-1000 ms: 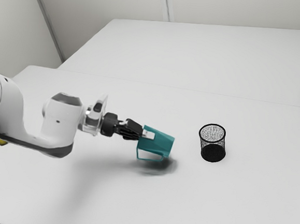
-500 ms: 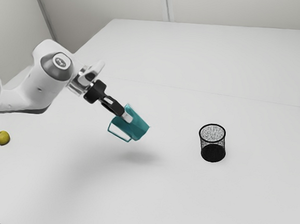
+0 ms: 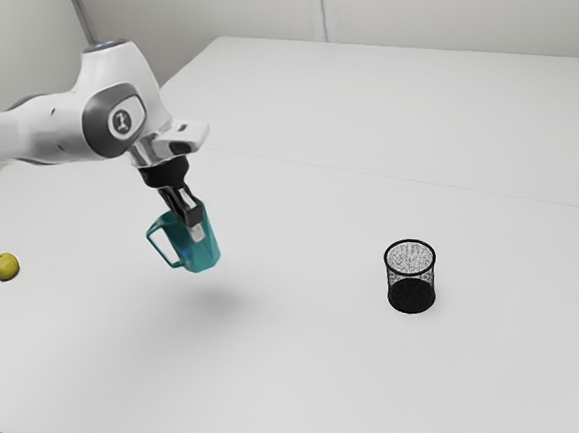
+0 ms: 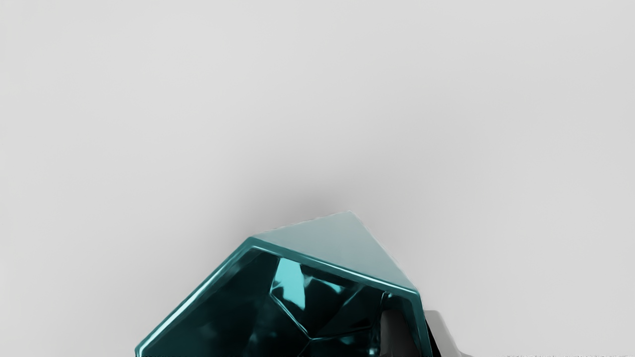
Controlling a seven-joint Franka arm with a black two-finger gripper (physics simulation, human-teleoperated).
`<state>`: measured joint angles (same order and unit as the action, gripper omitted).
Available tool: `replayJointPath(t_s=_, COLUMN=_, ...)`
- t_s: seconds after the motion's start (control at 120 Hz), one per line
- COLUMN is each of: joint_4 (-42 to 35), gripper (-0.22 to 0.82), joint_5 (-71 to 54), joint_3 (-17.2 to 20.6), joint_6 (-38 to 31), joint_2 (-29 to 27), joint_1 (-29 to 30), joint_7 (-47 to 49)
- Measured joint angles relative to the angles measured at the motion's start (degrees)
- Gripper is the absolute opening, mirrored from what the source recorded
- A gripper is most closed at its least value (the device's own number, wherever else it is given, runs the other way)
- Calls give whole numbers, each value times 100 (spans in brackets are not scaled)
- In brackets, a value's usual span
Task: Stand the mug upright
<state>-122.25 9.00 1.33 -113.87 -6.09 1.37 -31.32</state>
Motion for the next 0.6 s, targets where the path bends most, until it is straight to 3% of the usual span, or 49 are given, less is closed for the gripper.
replayJointPath(t_s=0.6, joint_4=-1039, gripper=-17, joint_5=-859, joint_3=43, joint_6=-1598, joint_2=-17, joint_1=-24, joint_7=1693)
